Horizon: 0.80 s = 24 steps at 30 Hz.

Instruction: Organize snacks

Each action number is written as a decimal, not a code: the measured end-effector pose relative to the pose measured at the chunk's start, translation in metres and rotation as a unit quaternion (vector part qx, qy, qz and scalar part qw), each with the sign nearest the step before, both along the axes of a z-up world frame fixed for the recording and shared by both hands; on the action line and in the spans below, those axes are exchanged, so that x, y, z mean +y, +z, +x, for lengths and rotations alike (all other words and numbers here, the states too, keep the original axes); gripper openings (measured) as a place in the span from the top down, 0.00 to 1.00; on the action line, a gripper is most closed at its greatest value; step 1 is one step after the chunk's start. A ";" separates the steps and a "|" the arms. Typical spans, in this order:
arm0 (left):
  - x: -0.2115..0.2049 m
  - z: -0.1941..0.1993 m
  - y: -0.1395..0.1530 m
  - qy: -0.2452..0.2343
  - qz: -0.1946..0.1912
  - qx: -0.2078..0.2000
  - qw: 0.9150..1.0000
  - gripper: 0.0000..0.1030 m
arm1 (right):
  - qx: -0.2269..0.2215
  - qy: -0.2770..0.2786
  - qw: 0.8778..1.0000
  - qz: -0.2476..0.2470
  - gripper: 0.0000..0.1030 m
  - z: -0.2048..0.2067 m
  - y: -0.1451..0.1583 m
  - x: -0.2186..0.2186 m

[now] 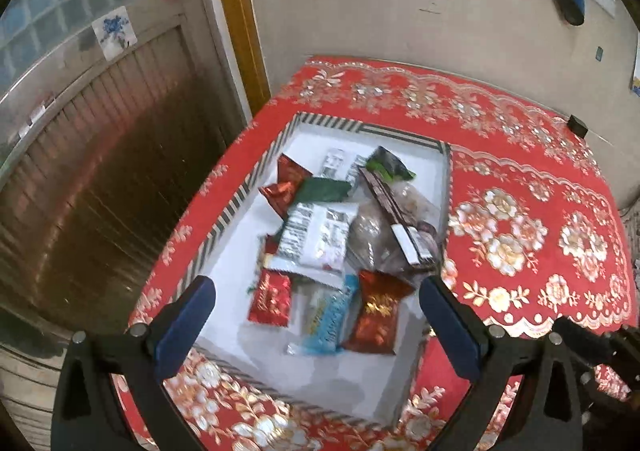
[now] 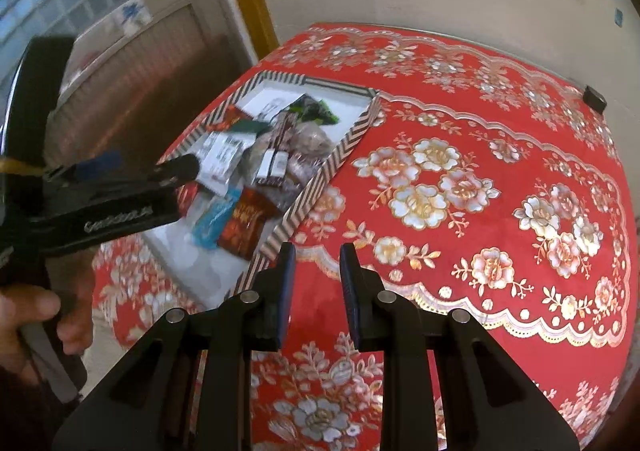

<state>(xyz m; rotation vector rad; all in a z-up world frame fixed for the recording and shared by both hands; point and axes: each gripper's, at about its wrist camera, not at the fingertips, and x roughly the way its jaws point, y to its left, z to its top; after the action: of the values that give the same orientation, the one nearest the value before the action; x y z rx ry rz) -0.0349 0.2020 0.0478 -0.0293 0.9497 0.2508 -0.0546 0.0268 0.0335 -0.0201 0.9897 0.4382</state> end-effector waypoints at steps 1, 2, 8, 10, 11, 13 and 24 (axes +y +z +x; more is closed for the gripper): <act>-0.002 0.000 0.000 0.000 -0.002 0.000 1.000 0.00 | -0.001 0.008 1.000 -0.003 0.80 -0.003 0.000 0.001; -0.004 -0.001 0.000 0.001 -0.004 0.000 1.000 0.00 | -0.003 0.015 1.000 -0.007 0.80 -0.006 0.000 0.002; -0.008 -0.004 -0.001 0.002 -0.016 0.005 1.000 0.00 | -0.007 0.018 1.000 -0.007 0.80 -0.012 0.002 -0.001; -0.008 -0.004 -0.001 0.001 -0.019 0.007 1.000 0.00 | -0.008 0.015 1.000 -0.005 0.80 -0.012 0.003 -0.002; -0.008 -0.004 -0.001 0.002 -0.021 0.008 1.000 0.00 | -0.008 0.015 1.000 -0.005 0.80 -0.011 0.003 -0.003; -0.007 -0.004 -0.002 0.002 -0.025 0.008 1.000 0.00 | -0.008 0.015 1.000 -0.006 0.80 -0.012 0.003 -0.003; -0.007 -0.001 -0.016 -0.028 -0.062 0.014 0.998 0.00 | -0.011 0.016 1.000 -0.006 0.80 -0.009 0.006 0.002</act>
<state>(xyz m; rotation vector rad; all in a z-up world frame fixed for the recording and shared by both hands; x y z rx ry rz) -0.0363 0.1950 0.0321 -0.1134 0.9914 0.1405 -0.0640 0.0287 0.0395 -0.0520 0.9714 0.4597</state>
